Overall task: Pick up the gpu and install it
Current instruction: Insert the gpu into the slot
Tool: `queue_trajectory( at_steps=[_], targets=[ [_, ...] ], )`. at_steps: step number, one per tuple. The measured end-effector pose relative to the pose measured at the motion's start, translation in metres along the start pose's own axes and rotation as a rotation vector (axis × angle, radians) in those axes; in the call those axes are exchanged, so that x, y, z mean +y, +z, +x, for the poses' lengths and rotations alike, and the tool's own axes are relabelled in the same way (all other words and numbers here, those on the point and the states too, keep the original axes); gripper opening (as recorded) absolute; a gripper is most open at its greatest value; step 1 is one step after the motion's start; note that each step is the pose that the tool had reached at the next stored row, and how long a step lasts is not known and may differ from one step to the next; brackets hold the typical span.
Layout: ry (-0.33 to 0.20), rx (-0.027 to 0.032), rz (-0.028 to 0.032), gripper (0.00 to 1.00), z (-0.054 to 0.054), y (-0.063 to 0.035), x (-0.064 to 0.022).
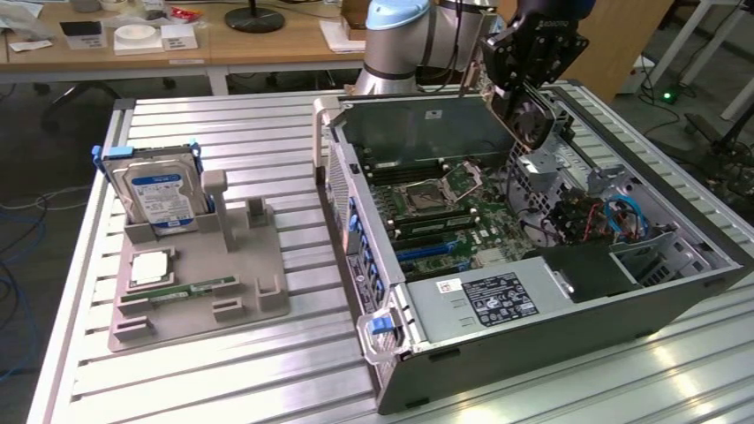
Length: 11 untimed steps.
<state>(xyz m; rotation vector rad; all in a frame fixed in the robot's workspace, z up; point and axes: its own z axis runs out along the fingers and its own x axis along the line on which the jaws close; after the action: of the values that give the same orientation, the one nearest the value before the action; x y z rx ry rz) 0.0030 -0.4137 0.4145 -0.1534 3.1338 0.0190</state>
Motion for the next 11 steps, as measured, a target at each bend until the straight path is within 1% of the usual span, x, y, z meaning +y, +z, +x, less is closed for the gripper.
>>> queue_trajectory(
  at_steps=[11],
  targets=[
    [-0.143,0.0017,-0.0007,0.29,0.0004,0.0,0.0]
  ],
)
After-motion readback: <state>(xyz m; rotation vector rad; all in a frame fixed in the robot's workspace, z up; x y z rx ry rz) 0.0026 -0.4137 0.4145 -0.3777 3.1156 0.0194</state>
